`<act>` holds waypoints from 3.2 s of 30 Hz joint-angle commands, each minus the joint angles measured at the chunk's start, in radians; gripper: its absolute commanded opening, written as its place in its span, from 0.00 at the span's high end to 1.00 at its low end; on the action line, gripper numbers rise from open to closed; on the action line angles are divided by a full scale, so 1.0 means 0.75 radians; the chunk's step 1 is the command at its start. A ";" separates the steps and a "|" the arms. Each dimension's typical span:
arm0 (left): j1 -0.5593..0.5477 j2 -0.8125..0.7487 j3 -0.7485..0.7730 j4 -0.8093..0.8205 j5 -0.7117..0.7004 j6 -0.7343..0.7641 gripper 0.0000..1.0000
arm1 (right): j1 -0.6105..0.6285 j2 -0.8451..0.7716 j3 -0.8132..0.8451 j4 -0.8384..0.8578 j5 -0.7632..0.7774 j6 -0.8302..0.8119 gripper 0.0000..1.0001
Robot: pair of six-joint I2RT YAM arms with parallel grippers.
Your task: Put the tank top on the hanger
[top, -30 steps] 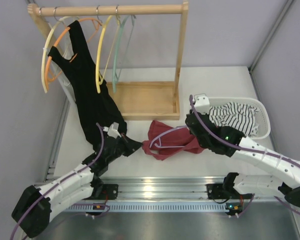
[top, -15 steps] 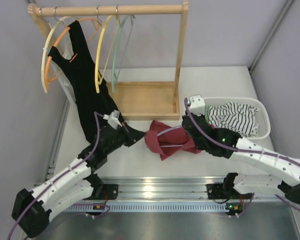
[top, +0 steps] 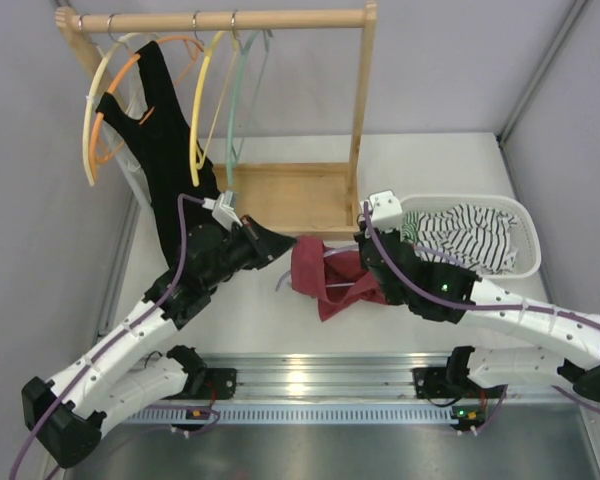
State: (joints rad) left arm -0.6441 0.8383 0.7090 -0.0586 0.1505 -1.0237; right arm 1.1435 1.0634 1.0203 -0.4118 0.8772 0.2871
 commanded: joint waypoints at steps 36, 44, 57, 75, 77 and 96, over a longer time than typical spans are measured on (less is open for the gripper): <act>0.006 0.357 1.004 -0.728 0.057 0.716 0.70 | 0.238 0.026 0.490 0.102 -0.032 -0.240 1.00; 0.004 0.369 1.202 -0.838 0.077 0.868 0.58 | 0.240 0.071 0.674 -0.081 -0.132 -0.205 1.00; 0.004 0.306 1.268 -0.896 0.384 1.097 0.49 | 0.238 0.173 0.920 -0.316 -0.237 -0.201 1.00; 0.004 0.261 1.102 -0.820 0.685 1.150 0.36 | 0.238 0.171 0.916 -0.316 -0.321 -0.186 1.00; 0.006 0.255 1.088 -0.808 0.716 1.150 0.36 | 0.238 0.175 0.916 -0.314 -0.321 -0.182 1.00; -0.006 0.232 0.947 -0.789 0.728 1.126 0.34 | 0.238 0.237 0.926 -0.316 -0.311 -0.186 1.00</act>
State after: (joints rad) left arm -0.6441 1.0405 1.4330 -0.7090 0.6880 -0.1810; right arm 1.3071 1.2343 1.6581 -0.6827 0.6373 0.1501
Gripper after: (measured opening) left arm 0.664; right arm 0.041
